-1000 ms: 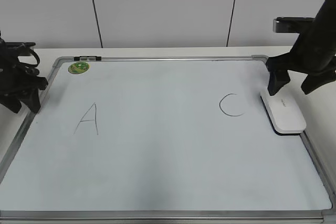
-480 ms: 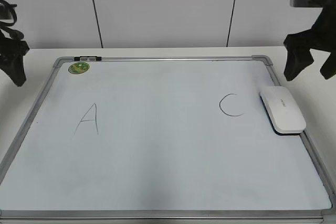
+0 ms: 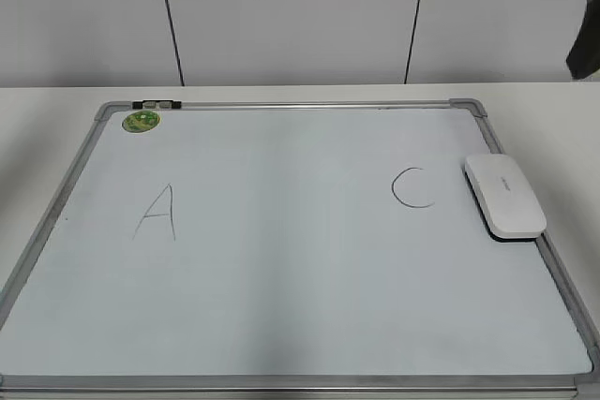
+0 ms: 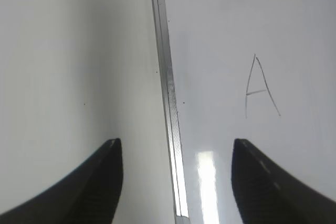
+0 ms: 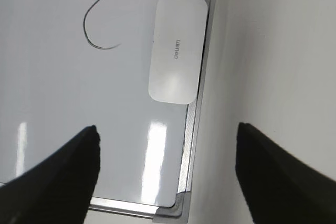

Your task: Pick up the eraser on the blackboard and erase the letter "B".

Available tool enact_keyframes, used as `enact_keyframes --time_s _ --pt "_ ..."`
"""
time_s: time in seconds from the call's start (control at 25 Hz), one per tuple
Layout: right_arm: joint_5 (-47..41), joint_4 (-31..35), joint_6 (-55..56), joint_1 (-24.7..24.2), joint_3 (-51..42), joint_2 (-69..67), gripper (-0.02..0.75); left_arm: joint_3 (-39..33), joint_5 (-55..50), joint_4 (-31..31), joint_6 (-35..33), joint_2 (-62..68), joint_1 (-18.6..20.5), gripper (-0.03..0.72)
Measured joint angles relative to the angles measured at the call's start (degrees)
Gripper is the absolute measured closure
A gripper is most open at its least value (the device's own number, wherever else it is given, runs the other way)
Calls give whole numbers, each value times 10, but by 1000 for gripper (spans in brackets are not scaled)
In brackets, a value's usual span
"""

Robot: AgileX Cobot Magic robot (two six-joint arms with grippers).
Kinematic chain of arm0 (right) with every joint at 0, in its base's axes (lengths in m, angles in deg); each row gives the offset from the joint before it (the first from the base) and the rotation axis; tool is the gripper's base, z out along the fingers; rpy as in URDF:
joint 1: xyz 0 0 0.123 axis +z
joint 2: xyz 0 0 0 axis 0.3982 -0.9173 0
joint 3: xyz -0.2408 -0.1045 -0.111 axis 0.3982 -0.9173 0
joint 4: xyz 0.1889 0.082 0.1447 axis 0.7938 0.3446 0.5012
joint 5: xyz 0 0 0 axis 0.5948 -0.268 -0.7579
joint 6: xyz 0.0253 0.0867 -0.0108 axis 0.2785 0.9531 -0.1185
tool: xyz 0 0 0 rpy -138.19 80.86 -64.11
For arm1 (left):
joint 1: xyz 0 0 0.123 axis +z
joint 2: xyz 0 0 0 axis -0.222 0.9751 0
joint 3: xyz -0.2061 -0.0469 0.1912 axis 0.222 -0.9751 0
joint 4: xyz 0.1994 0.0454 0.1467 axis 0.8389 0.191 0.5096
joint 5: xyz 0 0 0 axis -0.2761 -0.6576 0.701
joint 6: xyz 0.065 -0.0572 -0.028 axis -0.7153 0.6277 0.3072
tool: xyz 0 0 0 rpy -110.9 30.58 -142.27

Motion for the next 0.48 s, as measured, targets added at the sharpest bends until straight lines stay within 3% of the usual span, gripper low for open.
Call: enact_keyframes --time_s 0.48 --pt "-11 -12 -1 0 -142 260 141 -209 -13 -5 0 -299 0 210"
